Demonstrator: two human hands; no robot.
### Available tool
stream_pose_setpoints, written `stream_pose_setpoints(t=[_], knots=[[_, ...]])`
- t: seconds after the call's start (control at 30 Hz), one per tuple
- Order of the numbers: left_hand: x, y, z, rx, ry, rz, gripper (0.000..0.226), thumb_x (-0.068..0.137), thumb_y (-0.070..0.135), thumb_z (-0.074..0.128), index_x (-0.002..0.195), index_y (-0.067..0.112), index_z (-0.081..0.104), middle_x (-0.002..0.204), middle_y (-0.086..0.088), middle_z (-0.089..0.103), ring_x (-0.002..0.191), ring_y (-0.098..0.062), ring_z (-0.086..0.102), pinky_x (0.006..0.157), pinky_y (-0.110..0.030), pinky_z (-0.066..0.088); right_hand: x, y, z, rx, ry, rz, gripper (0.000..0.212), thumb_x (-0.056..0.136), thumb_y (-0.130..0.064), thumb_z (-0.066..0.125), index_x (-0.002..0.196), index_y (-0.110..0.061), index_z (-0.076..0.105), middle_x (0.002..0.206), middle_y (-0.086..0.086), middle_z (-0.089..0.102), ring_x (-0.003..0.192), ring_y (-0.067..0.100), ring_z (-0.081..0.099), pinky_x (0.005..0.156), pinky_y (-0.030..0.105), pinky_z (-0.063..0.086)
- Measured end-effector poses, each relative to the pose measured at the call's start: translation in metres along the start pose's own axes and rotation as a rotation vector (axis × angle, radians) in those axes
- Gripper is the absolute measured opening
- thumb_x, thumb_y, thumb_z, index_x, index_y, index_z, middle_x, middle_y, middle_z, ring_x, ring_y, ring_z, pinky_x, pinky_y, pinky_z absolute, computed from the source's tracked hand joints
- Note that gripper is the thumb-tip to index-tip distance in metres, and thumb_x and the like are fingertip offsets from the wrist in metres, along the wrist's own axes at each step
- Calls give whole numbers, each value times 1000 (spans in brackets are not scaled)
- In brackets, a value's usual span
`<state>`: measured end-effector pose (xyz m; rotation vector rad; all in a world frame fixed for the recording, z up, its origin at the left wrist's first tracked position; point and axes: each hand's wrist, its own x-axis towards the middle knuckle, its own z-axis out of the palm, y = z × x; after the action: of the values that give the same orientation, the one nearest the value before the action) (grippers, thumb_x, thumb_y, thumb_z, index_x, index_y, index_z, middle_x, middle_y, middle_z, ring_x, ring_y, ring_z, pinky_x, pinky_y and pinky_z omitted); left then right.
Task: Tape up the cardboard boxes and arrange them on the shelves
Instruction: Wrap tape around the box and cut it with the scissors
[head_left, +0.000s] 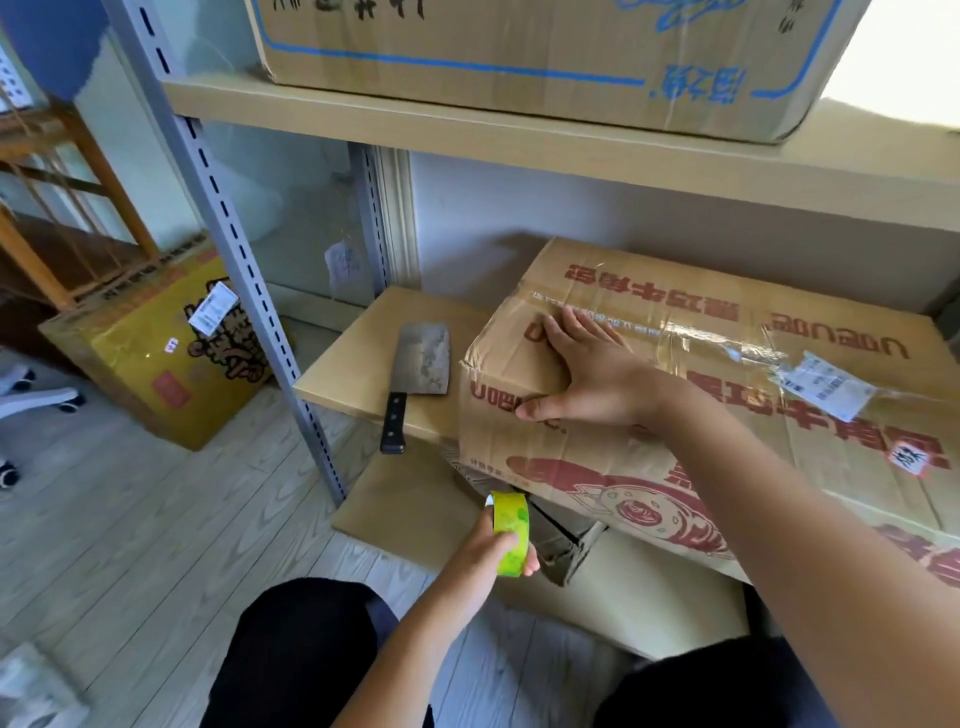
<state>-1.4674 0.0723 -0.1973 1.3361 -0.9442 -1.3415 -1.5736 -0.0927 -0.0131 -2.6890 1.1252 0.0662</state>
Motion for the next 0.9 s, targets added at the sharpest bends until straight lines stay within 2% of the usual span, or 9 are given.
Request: stream_pose_setpoints(t=[0.1,0.2,0.3,0.43,0.6,0.7,0.8,0.9], knots=[[4,-4,-7,44,-24,-47,35,99,32,48,113,1,49,74,-10,68,72,-23,64,78,-31,52,1,0,1,-8,5,-5,125,69,-82,56,156,-20,-8,162,2,-18,148,14,-19,122,38,-7],[17,0,-8,187,8,-93,35,103,37,41,114,6,54,76,-9,69,73,-24,65,83,-40,53,1,1,2,-7,1,-11,125,69,-82,56,156,-20,-8,163,2,-17,149,15,-18,123,38,-7],[35,9,-9,294,67,-102,28,104,29,41,107,4,54,79,-10,69,69,-21,63,71,-24,52,1,1,2,0,4,-15,124,69,-81,57,157,-20,-6,163,3,-16,149,17,-17,123,39,-5],[47,6,-16,184,107,-63,15,99,23,54,107,10,54,79,-8,72,64,-24,67,64,-28,55,1,3,-2,5,1,-22,123,70,-80,58,157,-20,-5,163,2,-15,150,16,-15,123,38,-4],[42,7,-8,164,138,33,10,100,15,52,104,9,60,95,-6,75,65,-21,72,60,-23,54,-10,-2,-10,-36,9,-50,116,73,-78,58,157,-23,0,164,-2,-7,150,13,-9,121,34,1],[24,11,-2,150,97,58,13,100,15,52,103,8,63,97,-5,76,69,-26,73,62,-27,55,-26,-6,-20,-25,-19,-49,110,73,-76,60,156,-29,6,164,-7,-2,151,11,-3,123,36,11],[-8,11,9,63,143,26,16,99,17,54,106,3,61,97,-1,77,74,-28,74,67,-33,56,-45,-21,-24,-60,-61,-65,107,74,-76,59,156,-30,9,164,-7,2,151,13,3,122,39,17],[-40,16,16,39,177,49,17,98,18,56,102,1,59,93,-1,77,77,-27,75,64,-30,57,-67,-39,-30,-30,-29,-82,98,78,-71,61,156,-30,16,163,-7,12,150,14,12,121,33,19]])
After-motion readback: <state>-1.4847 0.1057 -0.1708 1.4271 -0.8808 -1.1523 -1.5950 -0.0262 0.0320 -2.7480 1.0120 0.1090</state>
